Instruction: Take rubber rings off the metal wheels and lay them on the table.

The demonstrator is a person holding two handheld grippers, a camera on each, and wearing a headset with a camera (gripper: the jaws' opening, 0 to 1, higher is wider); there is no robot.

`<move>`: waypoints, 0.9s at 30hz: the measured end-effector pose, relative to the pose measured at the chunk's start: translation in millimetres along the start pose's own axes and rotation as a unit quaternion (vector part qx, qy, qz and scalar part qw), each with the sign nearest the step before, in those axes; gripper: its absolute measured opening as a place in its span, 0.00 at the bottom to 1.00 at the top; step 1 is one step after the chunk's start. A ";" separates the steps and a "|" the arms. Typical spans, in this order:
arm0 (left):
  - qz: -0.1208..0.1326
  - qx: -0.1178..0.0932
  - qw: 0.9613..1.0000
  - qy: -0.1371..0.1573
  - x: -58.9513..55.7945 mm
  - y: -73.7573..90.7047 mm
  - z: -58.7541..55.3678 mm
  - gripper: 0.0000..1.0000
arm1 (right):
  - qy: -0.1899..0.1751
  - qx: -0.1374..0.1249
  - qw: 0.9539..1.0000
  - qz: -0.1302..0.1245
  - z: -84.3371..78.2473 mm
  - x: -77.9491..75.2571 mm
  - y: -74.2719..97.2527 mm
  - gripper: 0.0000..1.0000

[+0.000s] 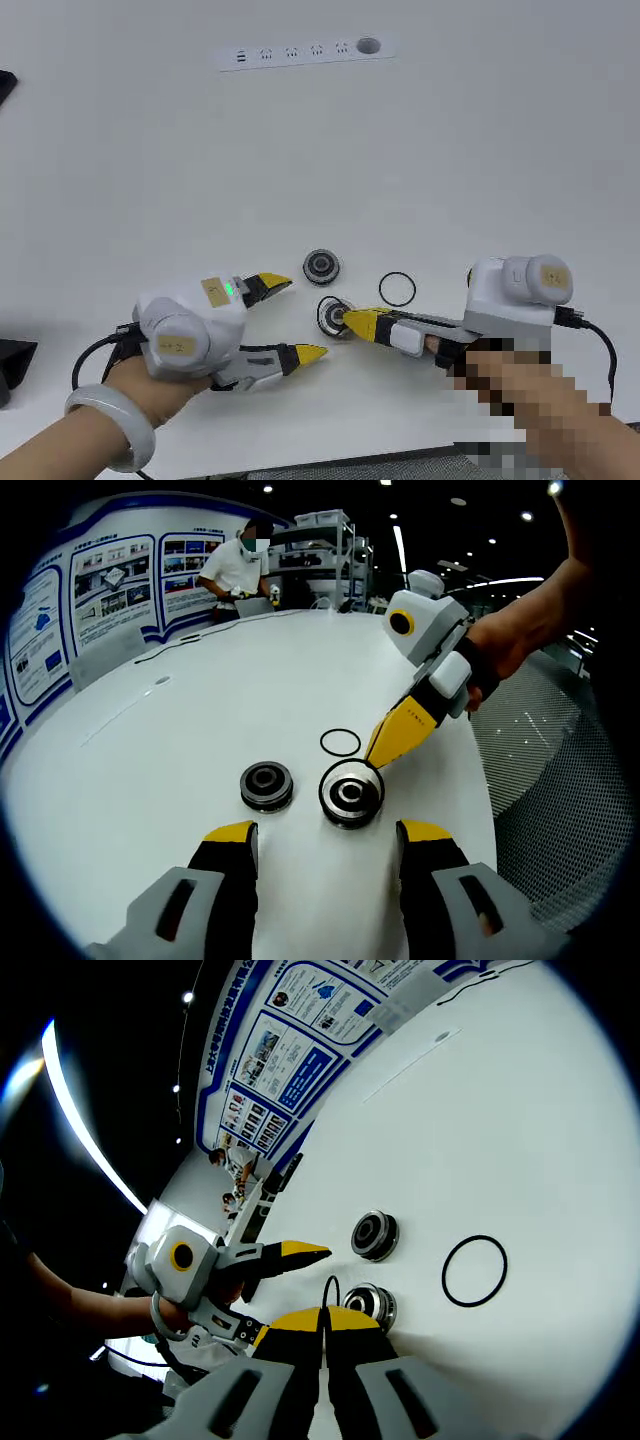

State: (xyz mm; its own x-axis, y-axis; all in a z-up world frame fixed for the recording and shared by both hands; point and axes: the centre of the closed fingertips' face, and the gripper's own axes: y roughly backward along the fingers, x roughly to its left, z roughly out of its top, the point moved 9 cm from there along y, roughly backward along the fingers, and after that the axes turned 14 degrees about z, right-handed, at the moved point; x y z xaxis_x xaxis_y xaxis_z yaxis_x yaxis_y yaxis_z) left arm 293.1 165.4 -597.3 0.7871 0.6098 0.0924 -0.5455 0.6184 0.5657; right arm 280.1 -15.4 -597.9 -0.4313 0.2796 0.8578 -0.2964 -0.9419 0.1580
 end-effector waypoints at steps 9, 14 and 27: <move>0.014 -0.008 1.000 0.019 4.7 3.1 -1.5 0.69 | -0.003 -0.027 1.000 -0.004 7.3 -0.1 10.4 0.02; 0.020 -0.008 0.999 0.026 6.4 3.4 -2.6 0.73 | -0.005 -0.047 0.999 -0.022 12.0 -6.2 22.7 0.02; 0.028 -0.011 0.999 0.037 8.8 3.4 -4.2 0.77 | -0.027 -0.096 0.992 -0.081 17.2 -27.1 48.1 0.02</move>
State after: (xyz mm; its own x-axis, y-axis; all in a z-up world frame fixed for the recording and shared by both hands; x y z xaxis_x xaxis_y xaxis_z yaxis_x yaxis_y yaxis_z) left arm 297.0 175.0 -598.0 0.7319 0.6787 0.0613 -0.5951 0.5927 0.5428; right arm 292.2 -71.5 -605.1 -0.3208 0.4086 0.8545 -0.5171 -0.8314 0.2034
